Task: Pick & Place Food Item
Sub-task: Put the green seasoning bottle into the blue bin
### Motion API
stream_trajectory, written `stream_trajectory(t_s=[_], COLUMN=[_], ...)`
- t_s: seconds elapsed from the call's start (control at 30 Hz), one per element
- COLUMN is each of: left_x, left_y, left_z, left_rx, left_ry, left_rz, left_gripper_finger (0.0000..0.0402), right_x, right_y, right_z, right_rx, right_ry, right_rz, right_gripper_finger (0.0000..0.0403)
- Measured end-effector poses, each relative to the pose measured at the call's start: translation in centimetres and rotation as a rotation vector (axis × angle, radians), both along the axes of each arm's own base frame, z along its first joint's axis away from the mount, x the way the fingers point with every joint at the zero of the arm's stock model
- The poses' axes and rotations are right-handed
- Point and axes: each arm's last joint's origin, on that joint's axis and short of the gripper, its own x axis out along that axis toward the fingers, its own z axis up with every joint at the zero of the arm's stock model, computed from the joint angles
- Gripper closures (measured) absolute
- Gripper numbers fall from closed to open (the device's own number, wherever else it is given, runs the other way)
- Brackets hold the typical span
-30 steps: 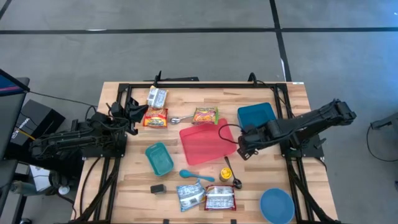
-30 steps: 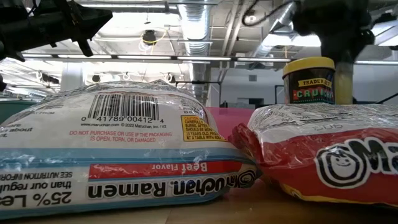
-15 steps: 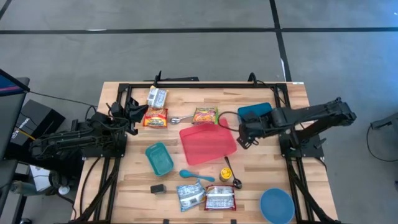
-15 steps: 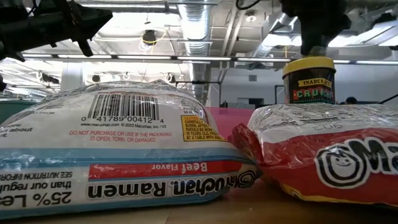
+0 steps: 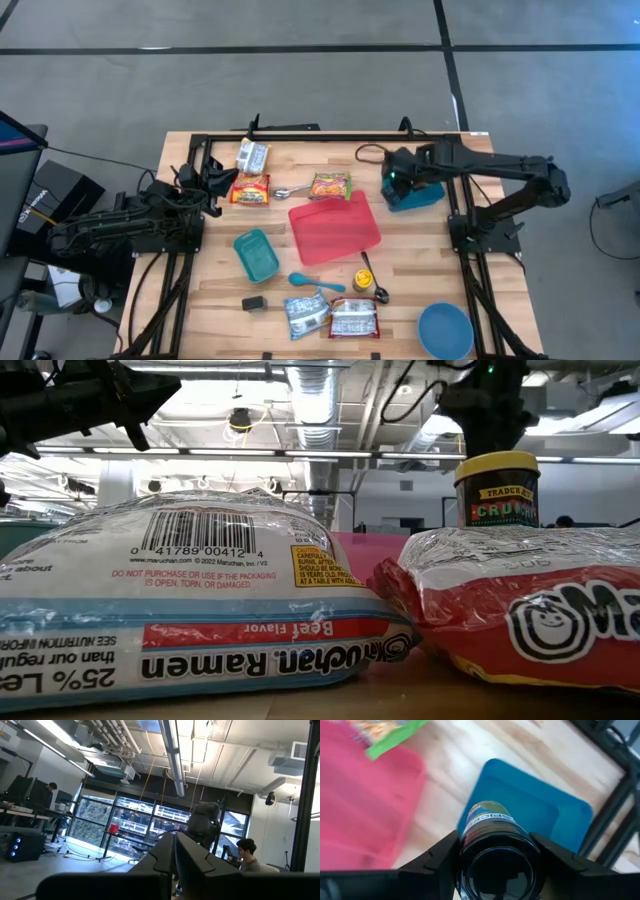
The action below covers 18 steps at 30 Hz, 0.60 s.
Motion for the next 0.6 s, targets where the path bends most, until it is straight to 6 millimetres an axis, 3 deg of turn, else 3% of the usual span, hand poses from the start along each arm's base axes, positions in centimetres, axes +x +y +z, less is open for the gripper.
stream_trajectory(t_s=[0.5, 0.6], left_x=[0.0, 0.0], left_y=[0.0, 0.0], left_z=[0.0, 0.0], left_rx=[0.0, 0.0], left_ry=[0.0, 0.0], left_rz=[0.0, 0.0], left_gripper_finger=[0.0389, 0.0389], right_x=[-2.6, -3.0], right_y=[-6.5, -7.6], right_z=[0.0, -0.9], right_rx=[-0.001, 0.027], right_ry=[0.039, 0.021], right_rz=[-0.172, -0.19], right_gripper_finger=[0.0205, 0.0205])
